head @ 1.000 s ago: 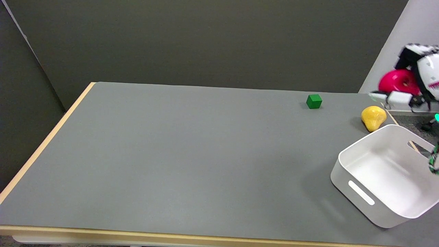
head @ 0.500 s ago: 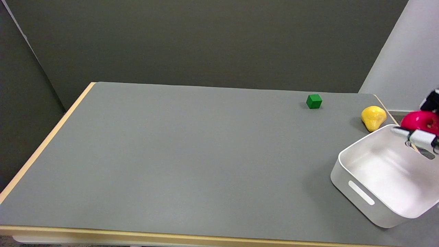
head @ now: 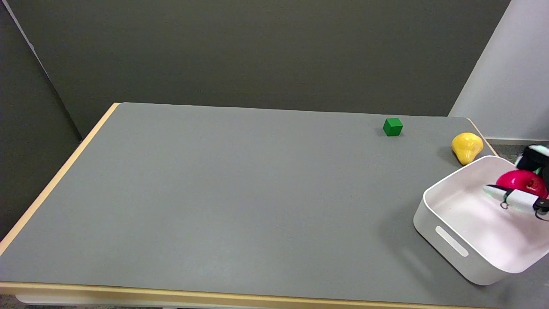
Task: Place the red apple into the white box.
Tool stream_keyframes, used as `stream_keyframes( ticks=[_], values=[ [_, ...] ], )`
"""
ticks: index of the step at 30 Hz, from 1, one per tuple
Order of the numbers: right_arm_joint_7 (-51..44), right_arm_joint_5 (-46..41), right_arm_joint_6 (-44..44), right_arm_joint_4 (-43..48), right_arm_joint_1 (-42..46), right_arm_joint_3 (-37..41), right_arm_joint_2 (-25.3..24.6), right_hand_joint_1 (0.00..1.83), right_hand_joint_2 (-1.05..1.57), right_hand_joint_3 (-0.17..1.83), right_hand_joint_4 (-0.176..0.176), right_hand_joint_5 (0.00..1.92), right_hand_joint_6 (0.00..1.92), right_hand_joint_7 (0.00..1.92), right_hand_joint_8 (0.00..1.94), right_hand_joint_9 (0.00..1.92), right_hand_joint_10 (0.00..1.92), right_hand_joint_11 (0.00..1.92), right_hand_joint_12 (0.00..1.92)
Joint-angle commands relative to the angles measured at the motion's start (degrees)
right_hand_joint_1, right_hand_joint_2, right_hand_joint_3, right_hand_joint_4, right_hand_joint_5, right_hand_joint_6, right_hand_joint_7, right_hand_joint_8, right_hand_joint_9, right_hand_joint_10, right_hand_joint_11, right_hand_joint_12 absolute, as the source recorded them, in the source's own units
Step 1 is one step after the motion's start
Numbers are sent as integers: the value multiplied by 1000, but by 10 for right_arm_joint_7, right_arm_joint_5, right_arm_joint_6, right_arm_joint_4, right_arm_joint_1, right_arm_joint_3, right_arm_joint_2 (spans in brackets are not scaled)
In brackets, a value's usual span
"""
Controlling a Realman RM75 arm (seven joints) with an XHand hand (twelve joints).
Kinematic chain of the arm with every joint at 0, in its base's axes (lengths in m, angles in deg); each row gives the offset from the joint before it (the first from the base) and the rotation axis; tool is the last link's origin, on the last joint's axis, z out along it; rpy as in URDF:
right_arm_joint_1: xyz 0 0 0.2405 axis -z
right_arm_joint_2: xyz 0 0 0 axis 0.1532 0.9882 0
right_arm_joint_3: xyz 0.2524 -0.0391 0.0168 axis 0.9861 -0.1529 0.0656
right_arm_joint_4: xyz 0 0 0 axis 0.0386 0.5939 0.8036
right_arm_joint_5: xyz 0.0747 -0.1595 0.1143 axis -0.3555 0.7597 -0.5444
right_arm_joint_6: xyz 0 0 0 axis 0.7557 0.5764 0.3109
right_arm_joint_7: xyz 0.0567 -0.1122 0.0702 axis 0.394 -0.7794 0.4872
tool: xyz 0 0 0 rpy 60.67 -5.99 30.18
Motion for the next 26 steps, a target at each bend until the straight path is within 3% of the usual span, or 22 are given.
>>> stream_keyframes(
  ticks=[1,3,8,11,14,18,20,22,24,26],
  values=[
    [1,-70,72,-18,34,-78,8,343,759,935,111,329,619,507,616,713,1635,235,1920],
    [1,-78,84,-7,43,-84,9,279,735,944,110,271,526,385,457,689,1408,272,1912],
    [1,-63,104,22,55,-83,10,201,666,975,109,164,414,159,270,751,1366,530,1699],
    [1,-47,102,34,55,-80,11,189,630,989,103,119,395,118,150,758,1342,545,1702],
    [1,-28,114,42,55,-76,13,159,657,966,98,93,361,33,197,732,1343,537,1706],
    [36,-25,142,35,47,-77,40,134,650,918,92,44,269,-1,3,556,1188,485,1665],
    [71,-28,146,33,42,-77,60,144,704,837,67,3,80,-1,-1,240,746,220,1398],
    [86,-28,151,37,36,-76,73,173,679,883,73,-1,1,-1,-1,6,178,5,1003],
    [87,-28,158,38,32,-78,83,201,718,808,62,-1,-1,-1,-1,-1,22,-1,885],
    [89,-26,163,37,30,-81,90,207,725,797,61,2,5,3,4,3,7,1,872]
  ],
)
